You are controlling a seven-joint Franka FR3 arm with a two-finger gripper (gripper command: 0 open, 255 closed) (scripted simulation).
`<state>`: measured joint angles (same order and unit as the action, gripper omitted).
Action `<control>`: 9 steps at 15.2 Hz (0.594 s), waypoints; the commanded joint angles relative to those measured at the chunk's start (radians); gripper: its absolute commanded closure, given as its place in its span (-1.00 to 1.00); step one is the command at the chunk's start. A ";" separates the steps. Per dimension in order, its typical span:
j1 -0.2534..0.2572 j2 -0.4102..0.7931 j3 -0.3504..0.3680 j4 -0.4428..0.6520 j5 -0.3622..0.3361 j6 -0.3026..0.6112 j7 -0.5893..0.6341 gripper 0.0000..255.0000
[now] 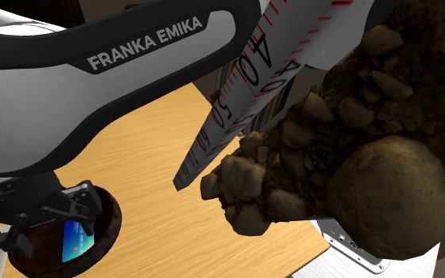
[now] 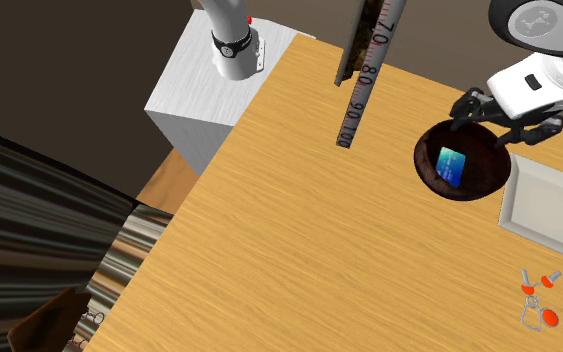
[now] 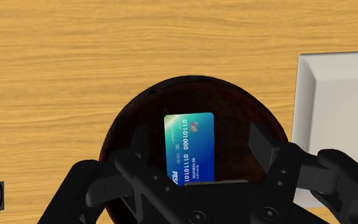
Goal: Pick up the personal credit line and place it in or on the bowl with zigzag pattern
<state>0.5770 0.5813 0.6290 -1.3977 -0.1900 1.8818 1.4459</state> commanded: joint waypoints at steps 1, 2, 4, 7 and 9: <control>0.000 0.000 0.000 0.000 0.000 0.000 0.000 -1.00; 0.000 0.000 0.000 0.000 0.000 0.000 0.000 -1.00; 0.000 0.000 0.000 0.000 0.000 0.000 0.000 -1.00; 0.003 -0.012 0.005 0.085 0.009 -0.094 -0.008 -1.00; 0.006 -0.013 0.006 0.112 0.010 -0.120 -0.010 -1.00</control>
<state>0.5819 0.5702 0.6339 -1.2944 -0.1813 1.7726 1.4358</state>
